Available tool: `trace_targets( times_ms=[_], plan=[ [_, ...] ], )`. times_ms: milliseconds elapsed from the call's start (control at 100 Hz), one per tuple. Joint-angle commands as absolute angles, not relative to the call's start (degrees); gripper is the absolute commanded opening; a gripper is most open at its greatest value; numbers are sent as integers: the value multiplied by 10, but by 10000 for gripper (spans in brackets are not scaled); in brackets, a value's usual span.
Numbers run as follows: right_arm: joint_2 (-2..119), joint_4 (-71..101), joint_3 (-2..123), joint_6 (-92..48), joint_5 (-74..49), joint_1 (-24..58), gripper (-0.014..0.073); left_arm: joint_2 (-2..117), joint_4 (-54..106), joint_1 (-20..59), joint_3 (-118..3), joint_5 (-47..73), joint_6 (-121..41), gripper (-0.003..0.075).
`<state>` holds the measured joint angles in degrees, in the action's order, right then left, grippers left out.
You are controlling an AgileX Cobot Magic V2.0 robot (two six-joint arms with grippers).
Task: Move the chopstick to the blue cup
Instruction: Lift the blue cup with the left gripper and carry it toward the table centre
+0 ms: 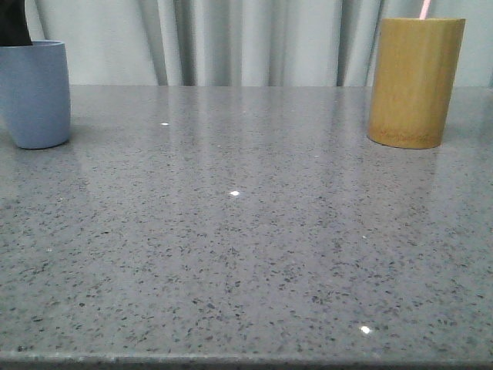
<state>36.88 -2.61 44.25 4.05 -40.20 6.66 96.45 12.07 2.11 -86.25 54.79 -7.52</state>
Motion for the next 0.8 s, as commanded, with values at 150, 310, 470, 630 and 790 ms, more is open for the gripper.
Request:
trace_targets(
  times_ms=[150,310,470,630,790],
  plan=[
    [373,-29,463,37,-364,62,652,941,128,21,-881,529,-77,100],
    [373,-29,463,37,-364,62,652,941,137,21,-883,535,-77,-19],
    [373,-29,463,37,-364,62,652,941,161,24,-917,577,-77,-19],
    [373,-29,463,37,-364,62,652,941,162,55,-958,606,-77,-19],
    [373,-29,463,37,-364,62,652,941,162,113,-973,603,-74,-19]
  ],
)
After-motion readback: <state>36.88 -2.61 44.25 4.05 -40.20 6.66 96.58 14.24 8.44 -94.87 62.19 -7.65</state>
